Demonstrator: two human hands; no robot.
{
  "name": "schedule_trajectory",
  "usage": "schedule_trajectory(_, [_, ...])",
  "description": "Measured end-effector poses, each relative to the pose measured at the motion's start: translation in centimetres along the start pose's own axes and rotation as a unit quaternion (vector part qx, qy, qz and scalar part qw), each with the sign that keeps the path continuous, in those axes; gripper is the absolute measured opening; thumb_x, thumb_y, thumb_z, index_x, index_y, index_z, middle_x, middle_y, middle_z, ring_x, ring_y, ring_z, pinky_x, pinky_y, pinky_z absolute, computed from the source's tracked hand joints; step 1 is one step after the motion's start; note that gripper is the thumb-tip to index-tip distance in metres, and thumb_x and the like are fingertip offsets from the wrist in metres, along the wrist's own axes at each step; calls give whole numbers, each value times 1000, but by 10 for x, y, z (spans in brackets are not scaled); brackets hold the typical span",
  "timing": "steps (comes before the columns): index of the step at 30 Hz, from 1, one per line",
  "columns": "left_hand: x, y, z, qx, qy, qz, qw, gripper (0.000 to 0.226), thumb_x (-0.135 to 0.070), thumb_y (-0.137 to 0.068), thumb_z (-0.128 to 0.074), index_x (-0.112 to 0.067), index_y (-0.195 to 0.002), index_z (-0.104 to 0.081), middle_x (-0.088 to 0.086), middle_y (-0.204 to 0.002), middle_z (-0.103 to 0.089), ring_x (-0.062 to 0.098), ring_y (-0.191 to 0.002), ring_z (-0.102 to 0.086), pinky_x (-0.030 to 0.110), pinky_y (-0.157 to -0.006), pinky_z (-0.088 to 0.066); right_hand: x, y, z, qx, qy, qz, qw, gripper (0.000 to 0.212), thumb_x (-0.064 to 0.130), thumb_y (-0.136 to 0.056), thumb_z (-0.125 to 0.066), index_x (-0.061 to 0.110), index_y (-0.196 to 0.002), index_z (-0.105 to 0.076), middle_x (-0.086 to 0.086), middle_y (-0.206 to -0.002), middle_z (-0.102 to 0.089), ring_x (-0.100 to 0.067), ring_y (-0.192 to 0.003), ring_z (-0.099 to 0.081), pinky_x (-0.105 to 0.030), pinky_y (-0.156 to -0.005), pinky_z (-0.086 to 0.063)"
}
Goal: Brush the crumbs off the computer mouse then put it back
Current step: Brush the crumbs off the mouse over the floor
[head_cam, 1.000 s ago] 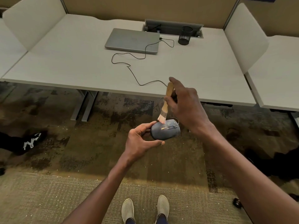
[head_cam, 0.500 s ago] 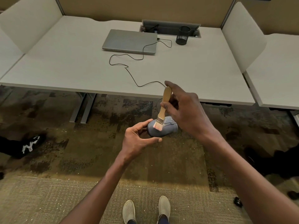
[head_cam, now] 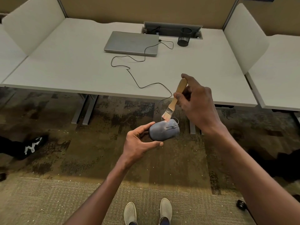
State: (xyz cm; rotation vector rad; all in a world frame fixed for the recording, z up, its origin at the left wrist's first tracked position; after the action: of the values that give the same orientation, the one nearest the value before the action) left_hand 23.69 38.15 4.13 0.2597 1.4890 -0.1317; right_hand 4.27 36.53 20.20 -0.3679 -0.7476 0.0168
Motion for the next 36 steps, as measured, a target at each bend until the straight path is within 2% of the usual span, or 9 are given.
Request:
schedule_trajectory(4, [3,-1,-1,4,-1,2,1000,80,-19,-54,-97,-20,-127,-67,-1,-126,-71,17,-118,-69,47,-99,-57,6,4,-4,3,6,2,1000,61,16,-94,-69,8,-148,-42,-10,-102,-75,-7,-76,-66,6,-64,-43])
schedule_trajectory(7, [4,0,-4,10,6,7,1000,84,-21,-52,-97,-11,-130,-66,3,-126,-72,20,-118,-69,51,-100,-56,7,6,-15,31,14,6,999,60,16,-96,-67,7,-149,-40,-9,-98,-74,-9,-75,-66,5,-64,-44])
schedule_trajectory(11, [2,3,-7,18,-7,3,1000,82,-21,-54,-95,-15,-129,-66,1,-128,-70,17,-119,-68,48,-99,-57,-3,3,-14,31,26,-9,999,62,14,-95,-68,8,-149,-40,-8,-95,-73,-9,-71,-63,1,-61,-46])
schedule_trajectory(16, [-3,7,-6,18,-2,2,1000,78,-24,-50,-96,-25,-123,-67,-7,-123,-70,14,-117,-69,45,-99,-57,-20,-3,-2,28,63,-31,997,61,13,-95,-67,7,-149,-39,-19,-106,-72,-28,-87,-72,-37,-82,-61])
schedule_trajectory(17, [-4,7,-6,17,1,3,1000,78,-25,-50,-96,-26,-123,-67,-7,-123,-70,15,-117,-69,45,-99,-57,-22,-3,1,22,64,-36,997,61,13,-95,-66,7,-149,-40,-20,-106,-72,-29,-89,-72,-38,-82,-61])
schedule_trajectory(23, [-4,9,-7,12,10,19,1000,80,-27,-48,-95,-25,-122,-67,-11,-119,-71,12,-115,-70,41,-99,-57,-16,6,11,-16,-9,-31,999,59,15,-95,-68,10,-148,-42,-9,-97,-74,-10,-76,-70,-12,-72,-56])
schedule_trajectory(28, [-6,9,-9,10,11,19,1000,82,-23,-50,-93,-19,-127,-64,-17,-115,-70,7,-113,-70,32,-95,-59,-6,18,1,20,-38,-14,999,61,17,-93,-70,10,-147,-43,-3,-93,-74,-8,-75,-71,-7,-72,-55])
schedule_trajectory(31, [-7,11,-9,8,21,15,1000,84,-18,-51,-92,-12,-130,-63,-13,-118,-68,7,-113,-70,32,-95,-59,-8,23,-5,39,-36,-17,998,61,17,-93,-70,11,-147,-43,-4,-94,-75,-10,-77,-73,-16,-72,-59])
schedule_trajectory(36, [-3,13,-6,7,43,22,999,81,-10,-54,-91,-13,-130,-62,-14,-113,-73,6,-112,-70,26,-92,-58,-20,20,1,14,-21,-35,999,60,17,-93,-70,11,-147,-44,-2,-90,-74,-5,-70,-68,-14,-73,-54])
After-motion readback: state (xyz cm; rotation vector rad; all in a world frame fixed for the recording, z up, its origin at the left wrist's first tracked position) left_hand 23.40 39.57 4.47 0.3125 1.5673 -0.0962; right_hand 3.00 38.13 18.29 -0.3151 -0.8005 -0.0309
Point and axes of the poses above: each hand's wrist, its own y-axis away from the middle knuckle, its own z-axis out of the back of the hand, x = y × z, the point moved 6 cm from there along -y, towards the middle knuckle
